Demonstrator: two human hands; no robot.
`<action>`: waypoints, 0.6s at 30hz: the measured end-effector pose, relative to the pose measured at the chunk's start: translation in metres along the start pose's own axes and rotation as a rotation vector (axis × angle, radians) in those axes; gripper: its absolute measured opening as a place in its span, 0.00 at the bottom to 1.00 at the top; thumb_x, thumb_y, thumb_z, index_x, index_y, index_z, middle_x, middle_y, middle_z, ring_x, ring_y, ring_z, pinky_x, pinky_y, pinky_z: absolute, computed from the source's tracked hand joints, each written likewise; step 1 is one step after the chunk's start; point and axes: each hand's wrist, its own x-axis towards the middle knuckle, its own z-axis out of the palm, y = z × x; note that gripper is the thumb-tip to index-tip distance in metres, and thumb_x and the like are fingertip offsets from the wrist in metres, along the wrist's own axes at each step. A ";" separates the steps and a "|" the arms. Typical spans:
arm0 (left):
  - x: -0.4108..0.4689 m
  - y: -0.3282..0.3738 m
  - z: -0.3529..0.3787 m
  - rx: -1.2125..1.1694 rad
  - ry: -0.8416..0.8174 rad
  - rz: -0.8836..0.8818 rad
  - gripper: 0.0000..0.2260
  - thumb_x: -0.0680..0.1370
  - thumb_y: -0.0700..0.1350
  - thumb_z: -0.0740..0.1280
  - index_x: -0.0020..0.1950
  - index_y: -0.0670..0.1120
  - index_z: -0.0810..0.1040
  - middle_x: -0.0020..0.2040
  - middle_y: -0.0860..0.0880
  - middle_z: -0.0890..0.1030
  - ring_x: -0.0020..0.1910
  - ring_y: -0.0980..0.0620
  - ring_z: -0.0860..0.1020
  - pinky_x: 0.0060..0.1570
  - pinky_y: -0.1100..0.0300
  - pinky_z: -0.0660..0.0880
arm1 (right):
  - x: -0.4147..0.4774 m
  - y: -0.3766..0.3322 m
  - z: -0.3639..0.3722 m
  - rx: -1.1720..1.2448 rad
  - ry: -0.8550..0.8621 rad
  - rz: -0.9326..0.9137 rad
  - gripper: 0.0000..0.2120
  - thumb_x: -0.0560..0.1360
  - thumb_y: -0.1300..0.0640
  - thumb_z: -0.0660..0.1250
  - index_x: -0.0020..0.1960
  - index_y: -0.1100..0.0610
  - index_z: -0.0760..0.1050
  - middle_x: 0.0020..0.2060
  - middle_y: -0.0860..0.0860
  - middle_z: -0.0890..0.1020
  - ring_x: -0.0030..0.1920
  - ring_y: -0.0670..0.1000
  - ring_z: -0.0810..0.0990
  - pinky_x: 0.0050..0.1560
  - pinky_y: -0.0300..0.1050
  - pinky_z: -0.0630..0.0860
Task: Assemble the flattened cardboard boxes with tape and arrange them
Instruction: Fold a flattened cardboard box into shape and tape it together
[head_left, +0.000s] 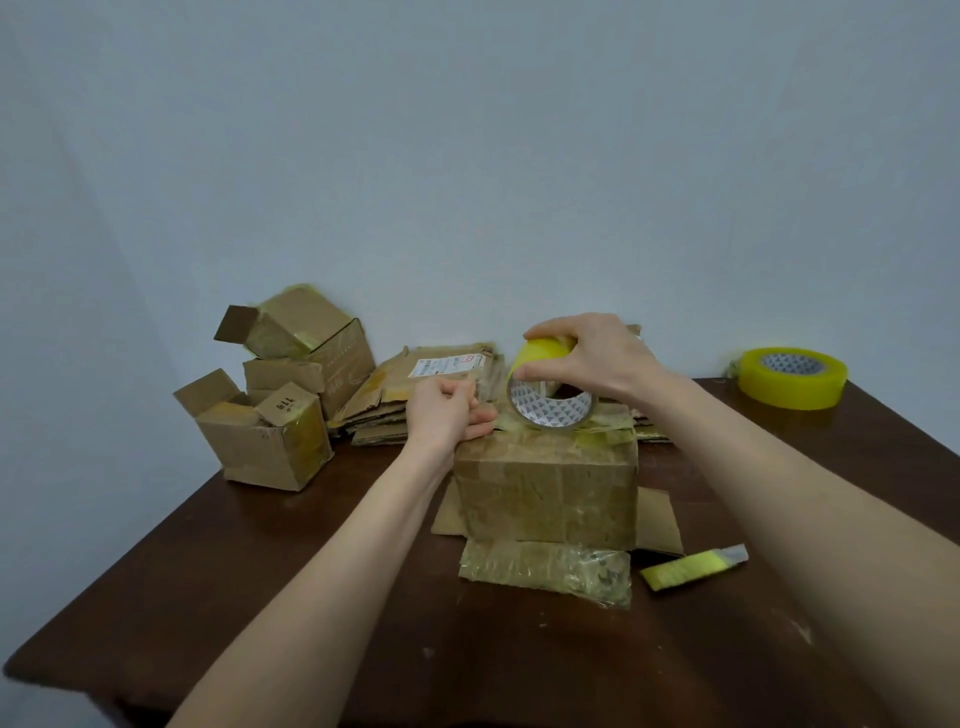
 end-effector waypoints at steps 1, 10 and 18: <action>0.001 -0.001 -0.002 -0.009 0.013 -0.019 0.11 0.81 0.38 0.61 0.38 0.40 0.72 0.39 0.43 0.77 0.30 0.52 0.82 0.31 0.59 0.80 | 0.001 -0.001 -0.003 -0.102 0.004 -0.010 0.30 0.64 0.34 0.72 0.63 0.42 0.76 0.63 0.45 0.78 0.63 0.50 0.75 0.59 0.47 0.72; 0.004 -0.009 -0.013 -0.053 0.046 -0.056 0.05 0.80 0.38 0.62 0.44 0.40 0.72 0.40 0.43 0.76 0.35 0.48 0.84 0.31 0.62 0.80 | 0.005 0.005 -0.020 0.078 -0.065 0.033 0.19 0.66 0.42 0.75 0.52 0.49 0.78 0.53 0.49 0.76 0.55 0.50 0.73 0.48 0.46 0.69; 0.006 -0.019 -0.030 0.148 0.130 -0.036 0.05 0.79 0.40 0.63 0.45 0.41 0.75 0.33 0.47 0.74 0.28 0.54 0.69 0.24 0.65 0.67 | -0.003 -0.002 -0.003 0.105 -0.119 -0.039 0.15 0.68 0.41 0.73 0.52 0.45 0.80 0.56 0.45 0.79 0.57 0.48 0.76 0.58 0.48 0.73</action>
